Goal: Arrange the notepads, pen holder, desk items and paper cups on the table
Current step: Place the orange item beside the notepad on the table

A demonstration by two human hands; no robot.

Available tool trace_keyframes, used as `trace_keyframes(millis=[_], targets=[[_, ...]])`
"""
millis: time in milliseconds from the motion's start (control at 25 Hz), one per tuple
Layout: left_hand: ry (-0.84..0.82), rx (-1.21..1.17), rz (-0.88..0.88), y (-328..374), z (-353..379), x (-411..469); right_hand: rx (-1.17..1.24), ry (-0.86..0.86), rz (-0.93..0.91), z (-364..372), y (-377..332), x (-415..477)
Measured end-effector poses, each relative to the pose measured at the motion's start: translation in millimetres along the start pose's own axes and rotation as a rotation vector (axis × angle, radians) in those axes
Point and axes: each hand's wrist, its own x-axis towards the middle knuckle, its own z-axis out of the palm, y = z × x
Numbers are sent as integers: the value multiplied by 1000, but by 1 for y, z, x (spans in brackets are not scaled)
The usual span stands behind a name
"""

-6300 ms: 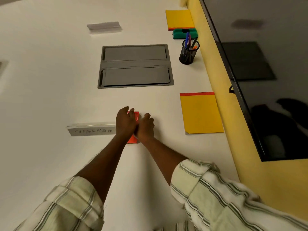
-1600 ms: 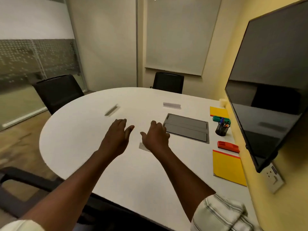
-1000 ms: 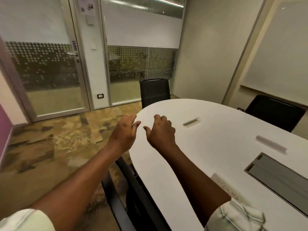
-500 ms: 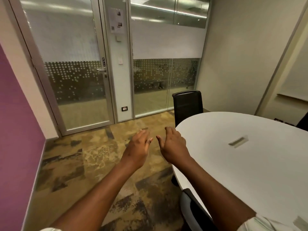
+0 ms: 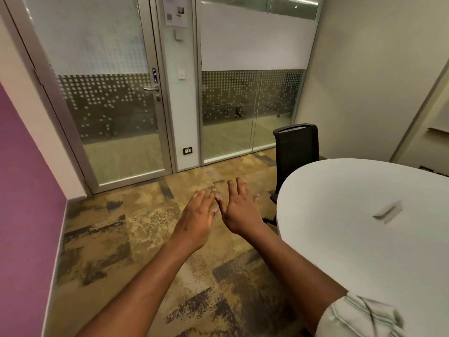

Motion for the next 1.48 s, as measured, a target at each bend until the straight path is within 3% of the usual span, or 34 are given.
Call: trace_keyframes(millis=[320,760,1200,1480], targets=[[-69,31,-6,-99,49,165,42,14,91,45,31,197],[4,-96,-70,-192,130,414,8,75,99,87,78,451],[-145,-172,173,-279,242,760,2,241,341,100,154,753],[-270,-109,295,-302,328,894,-5,210,535,116,238,880]])
